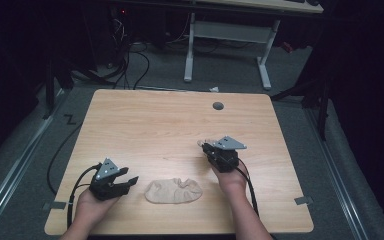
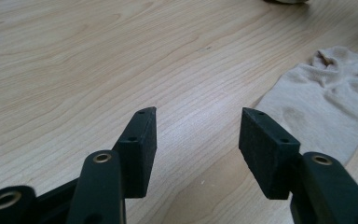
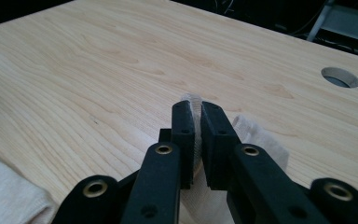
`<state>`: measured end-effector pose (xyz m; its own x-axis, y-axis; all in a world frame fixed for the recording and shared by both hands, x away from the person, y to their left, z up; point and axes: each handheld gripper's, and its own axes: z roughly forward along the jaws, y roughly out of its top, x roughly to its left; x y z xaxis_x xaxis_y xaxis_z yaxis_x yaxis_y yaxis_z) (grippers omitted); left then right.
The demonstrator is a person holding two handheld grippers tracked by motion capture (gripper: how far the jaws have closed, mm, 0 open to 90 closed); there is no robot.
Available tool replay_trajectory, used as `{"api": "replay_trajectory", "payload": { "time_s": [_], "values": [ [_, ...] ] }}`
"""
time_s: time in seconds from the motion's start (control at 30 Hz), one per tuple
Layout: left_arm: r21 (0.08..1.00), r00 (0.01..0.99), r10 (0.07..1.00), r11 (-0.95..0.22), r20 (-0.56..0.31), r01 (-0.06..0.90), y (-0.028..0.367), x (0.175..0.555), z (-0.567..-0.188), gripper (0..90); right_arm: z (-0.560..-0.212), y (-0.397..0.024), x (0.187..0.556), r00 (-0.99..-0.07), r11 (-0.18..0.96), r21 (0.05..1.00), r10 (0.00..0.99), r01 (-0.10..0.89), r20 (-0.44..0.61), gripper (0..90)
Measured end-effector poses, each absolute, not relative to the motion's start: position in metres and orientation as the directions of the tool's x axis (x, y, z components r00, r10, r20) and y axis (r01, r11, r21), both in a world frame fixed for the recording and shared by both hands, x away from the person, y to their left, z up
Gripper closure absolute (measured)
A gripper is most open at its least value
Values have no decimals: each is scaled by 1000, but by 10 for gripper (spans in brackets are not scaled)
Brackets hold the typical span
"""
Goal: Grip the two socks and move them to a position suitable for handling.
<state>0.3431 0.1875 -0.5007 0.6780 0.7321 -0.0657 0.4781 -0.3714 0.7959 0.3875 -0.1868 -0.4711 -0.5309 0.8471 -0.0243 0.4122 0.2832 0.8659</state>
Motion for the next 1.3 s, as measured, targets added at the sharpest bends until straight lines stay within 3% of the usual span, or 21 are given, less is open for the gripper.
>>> {"api": "replay_trajectory", "payload": {
  "time_s": [0.6,1.3],
  "values": [
    [804,682,728,-362,-73,472,187,340,-500,471,-438,-202,372,-530,205,922,848,328,-1,850],
    [808,683,728,-366,-61,463,186,340,-498,471,-414,-191,351,-575,196,950,818,242,-22,850]
  ]
}}
